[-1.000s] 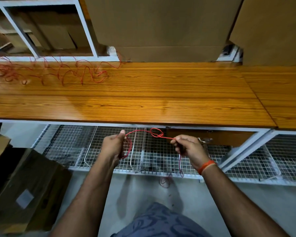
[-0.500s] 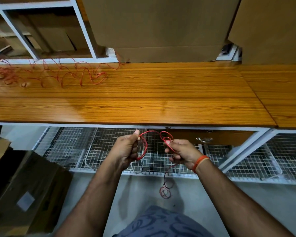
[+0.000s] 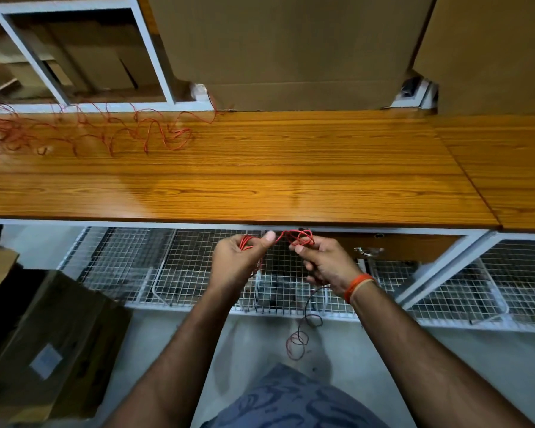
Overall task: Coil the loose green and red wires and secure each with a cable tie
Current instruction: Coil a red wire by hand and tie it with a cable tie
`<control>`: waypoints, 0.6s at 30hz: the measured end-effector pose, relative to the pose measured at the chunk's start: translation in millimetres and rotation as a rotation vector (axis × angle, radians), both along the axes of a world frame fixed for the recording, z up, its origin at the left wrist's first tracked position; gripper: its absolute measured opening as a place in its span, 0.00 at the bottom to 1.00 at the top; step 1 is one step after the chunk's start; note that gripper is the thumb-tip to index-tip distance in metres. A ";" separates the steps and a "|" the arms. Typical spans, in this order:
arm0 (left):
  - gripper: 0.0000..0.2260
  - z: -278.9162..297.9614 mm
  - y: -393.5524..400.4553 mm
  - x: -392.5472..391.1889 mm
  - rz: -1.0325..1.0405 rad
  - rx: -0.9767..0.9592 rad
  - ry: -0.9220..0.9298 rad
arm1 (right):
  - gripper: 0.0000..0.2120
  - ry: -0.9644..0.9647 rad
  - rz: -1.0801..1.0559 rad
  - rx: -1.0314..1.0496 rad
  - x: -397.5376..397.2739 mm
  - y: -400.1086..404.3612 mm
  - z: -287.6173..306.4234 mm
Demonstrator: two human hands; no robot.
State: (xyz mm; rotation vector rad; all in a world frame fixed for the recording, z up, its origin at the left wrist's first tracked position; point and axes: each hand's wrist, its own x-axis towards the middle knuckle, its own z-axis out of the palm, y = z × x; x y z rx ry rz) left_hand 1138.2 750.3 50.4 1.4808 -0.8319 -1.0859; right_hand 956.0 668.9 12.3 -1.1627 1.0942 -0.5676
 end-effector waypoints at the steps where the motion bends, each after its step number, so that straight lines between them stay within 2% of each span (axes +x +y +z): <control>1: 0.13 0.7 -0.6 -3.1 -0.016 -0.037 0.015 | 0.07 0.022 0.027 -0.015 0.4 1.1 1.9; 3: 0.15 1.0 -3.0 -9.9 -0.052 -0.055 0.026 | 0.05 0.066 0.096 -0.072 1.3 4.4 6.9; 6: 0.24 -4.3 -7.2 -17.1 -0.063 -0.026 -0.024 | 0.10 0.084 0.237 -0.176 4.3 9.8 13.9; 7: 0.27 -5.2 -8.8 -17.2 -0.046 -0.010 -0.049 | 0.09 0.080 0.285 -0.203 4.3 10.5 15.7; 8: 0.27 -8.9 -10.4 -16.0 -0.029 -0.005 -0.063 | 0.07 0.077 0.328 -0.218 2.9 10.3 17.0; 12: 0.15 -19.0 -13.7 -9.5 0.018 -0.018 -0.204 | 0.08 0.047 0.431 -0.203 -2.2 8.4 22.1; 15: 0.14 -18.4 -11.1 -7.9 -0.001 -0.037 -0.219 | 0.07 0.035 0.301 -0.223 -1.4 10.9 23.8; 18: 0.09 -16.1 -12.2 -5.8 0.146 0.118 0.073 | 0.07 0.069 0.101 -0.376 0.2 9.1 17.7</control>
